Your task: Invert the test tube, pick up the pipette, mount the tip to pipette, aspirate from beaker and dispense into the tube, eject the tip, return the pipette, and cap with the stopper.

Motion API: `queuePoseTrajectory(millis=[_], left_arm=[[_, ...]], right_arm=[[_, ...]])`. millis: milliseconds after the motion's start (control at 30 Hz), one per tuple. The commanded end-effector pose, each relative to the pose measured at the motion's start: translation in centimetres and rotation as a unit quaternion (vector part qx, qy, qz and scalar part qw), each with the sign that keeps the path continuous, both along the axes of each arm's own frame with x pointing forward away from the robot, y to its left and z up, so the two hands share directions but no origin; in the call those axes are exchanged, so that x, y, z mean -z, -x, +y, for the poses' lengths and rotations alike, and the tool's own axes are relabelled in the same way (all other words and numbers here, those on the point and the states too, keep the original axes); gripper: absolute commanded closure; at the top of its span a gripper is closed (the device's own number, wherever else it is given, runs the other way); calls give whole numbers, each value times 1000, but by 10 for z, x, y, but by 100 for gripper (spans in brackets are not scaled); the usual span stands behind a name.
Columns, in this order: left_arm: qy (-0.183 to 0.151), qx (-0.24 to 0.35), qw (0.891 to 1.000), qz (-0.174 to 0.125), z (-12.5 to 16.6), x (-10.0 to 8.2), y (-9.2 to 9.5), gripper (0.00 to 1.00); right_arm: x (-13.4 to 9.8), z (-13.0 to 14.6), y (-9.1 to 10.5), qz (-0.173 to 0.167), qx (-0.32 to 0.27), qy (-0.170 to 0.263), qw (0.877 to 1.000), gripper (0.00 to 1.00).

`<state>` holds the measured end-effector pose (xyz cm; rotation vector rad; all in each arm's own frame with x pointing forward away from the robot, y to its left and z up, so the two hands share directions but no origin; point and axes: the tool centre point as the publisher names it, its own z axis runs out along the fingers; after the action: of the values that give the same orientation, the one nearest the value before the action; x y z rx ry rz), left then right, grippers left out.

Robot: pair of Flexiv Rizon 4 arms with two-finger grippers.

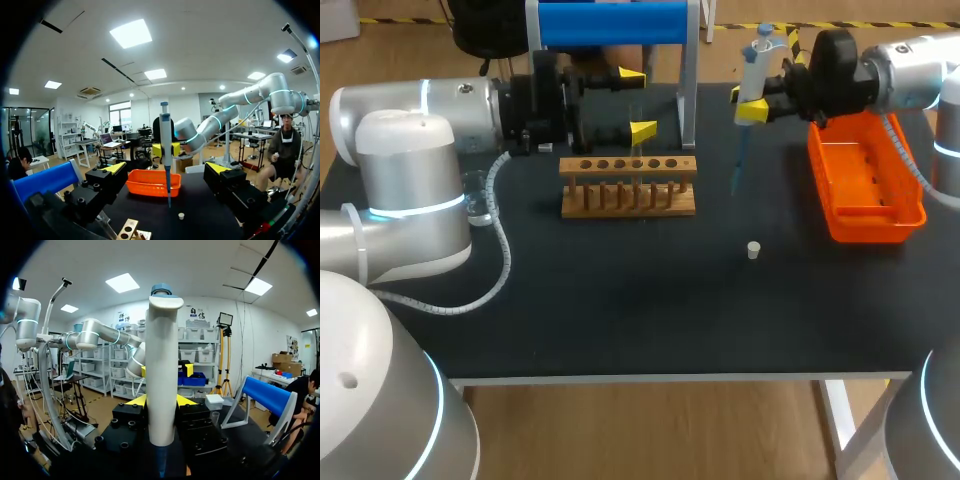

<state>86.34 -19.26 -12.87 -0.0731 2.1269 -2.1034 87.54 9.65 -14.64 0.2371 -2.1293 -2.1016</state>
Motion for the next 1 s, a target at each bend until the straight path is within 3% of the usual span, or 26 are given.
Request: queuePoseTrajectory(millis=[33, 300, 567, 1000], left_arm=[[1, 0, 1000, -1, 0, 1, 0, 0], [1, 0, 1000, -1, 0, 1, 0, 0], [1, 0, 1000, -1, 0, 1, 0, 0], [1, 0, 1000, -1, 0, 1, 0, 0]], right_arm=[[-1, -1, 0, 0, 0, 1, 1000, 100], [-1, -1, 0, 0, 0, 1, 1000, 100], [-7, -34, -5, 16, 2, -1, 1000, 100], [-9, -99, -22, 4, 33, 14, 999, 100]])
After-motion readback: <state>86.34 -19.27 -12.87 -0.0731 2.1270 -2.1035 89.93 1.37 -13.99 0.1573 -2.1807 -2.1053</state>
